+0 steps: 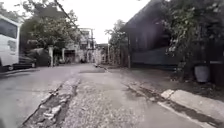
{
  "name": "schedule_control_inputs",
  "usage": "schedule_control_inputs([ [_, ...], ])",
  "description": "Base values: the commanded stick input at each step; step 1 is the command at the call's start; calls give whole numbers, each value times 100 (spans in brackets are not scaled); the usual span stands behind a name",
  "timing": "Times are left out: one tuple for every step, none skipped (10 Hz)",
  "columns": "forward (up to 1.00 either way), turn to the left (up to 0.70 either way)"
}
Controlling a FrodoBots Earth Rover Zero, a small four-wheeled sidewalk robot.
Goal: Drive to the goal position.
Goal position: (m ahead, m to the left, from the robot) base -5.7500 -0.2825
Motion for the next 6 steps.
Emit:
schedule_control_inputs([
  [100,27],
  [100,16],
  [100,0],
  [100,0],
  [100,0],
  [100,0],
])
